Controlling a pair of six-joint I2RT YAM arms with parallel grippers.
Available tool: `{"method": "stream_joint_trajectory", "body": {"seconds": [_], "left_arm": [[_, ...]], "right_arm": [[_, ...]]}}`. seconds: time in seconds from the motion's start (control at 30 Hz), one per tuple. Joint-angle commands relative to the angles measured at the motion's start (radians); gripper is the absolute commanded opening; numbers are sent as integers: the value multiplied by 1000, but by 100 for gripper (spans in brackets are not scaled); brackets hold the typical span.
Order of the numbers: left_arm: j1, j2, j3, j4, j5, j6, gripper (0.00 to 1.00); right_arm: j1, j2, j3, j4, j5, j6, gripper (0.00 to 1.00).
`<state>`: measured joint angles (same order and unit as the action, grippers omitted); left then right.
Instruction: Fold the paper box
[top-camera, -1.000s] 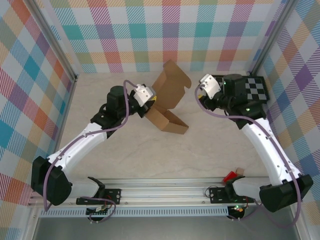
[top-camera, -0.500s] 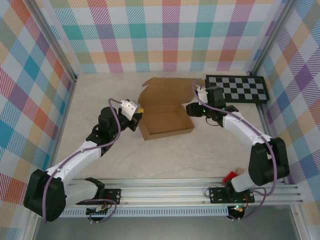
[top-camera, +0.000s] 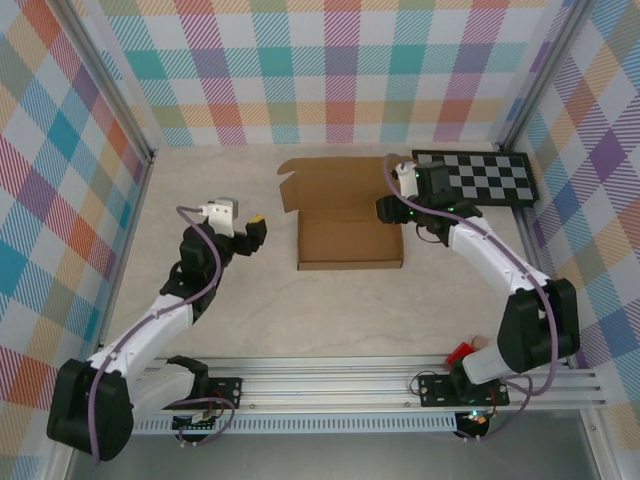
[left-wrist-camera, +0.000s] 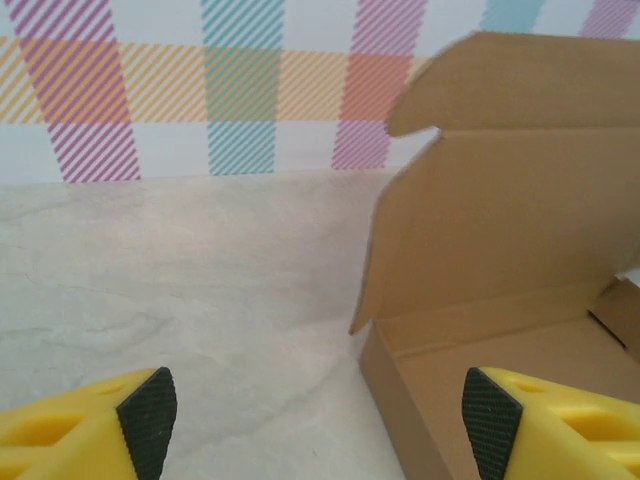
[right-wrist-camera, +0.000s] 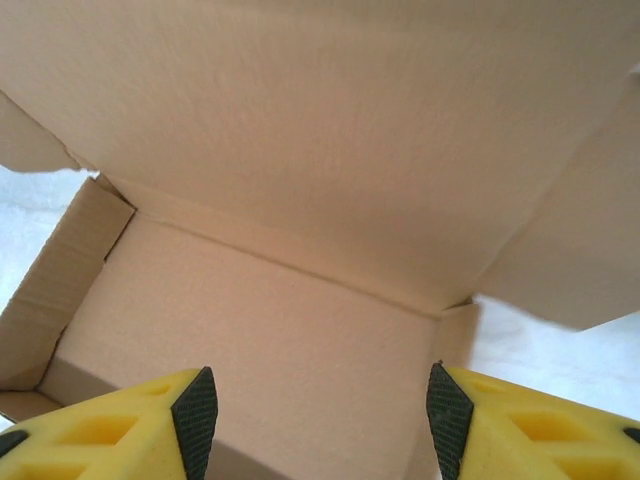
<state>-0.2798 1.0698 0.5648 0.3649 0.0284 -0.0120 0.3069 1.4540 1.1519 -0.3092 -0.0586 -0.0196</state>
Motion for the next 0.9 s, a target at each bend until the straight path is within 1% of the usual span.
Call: {"method": "stream_joint_trajectory", "body": {"seconds": [0.0,0.03,0.07,0.13,0.2,0.23,0.27,0.33,0.4,0.57,0.63,0.7,0.8,0.87], "left_arm": [[53,131,113,21,192,-7,79],[66,179,144,34,239,12,79],[86,232,182,48,308,23,80],[123,341,282,22,431,49,82],[138,432,366,3,525,91,92],[139,468,401,-5,567,114,94],[140,495,433,-18,606,136,94],[140,540,481,-46,652,160,91],[139,575,509,-52,669,175,86],[128,651,610,-115,654,206,72],[110,666,645,-160,647,236,70],[87,680,679,-222,623,274,67],[71,689,692,-246,582,286,65],[66,693,702,-264,570,294,61]], "right_arm": [[-21,-82,71,-83,26,-135,61],[-26,-93,82,-103,28,-152,62],[-30,-104,89,-116,26,-164,62],[-44,-121,88,-125,14,-175,63],[-62,-136,81,-124,3,-174,63],[-69,-143,75,-124,-7,-171,63],[-75,-150,70,-123,-24,-165,63],[-82,-162,61,-116,-50,-157,63],[-83,-172,59,-114,-66,-149,63],[-84,-176,63,-119,-82,-158,63],[-85,-171,60,-129,-55,-169,63],[-87,-167,53,-139,0,-166,63],[-107,-161,45,-141,25,-164,63],[-121,-148,47,-143,40,-193,63]]}}
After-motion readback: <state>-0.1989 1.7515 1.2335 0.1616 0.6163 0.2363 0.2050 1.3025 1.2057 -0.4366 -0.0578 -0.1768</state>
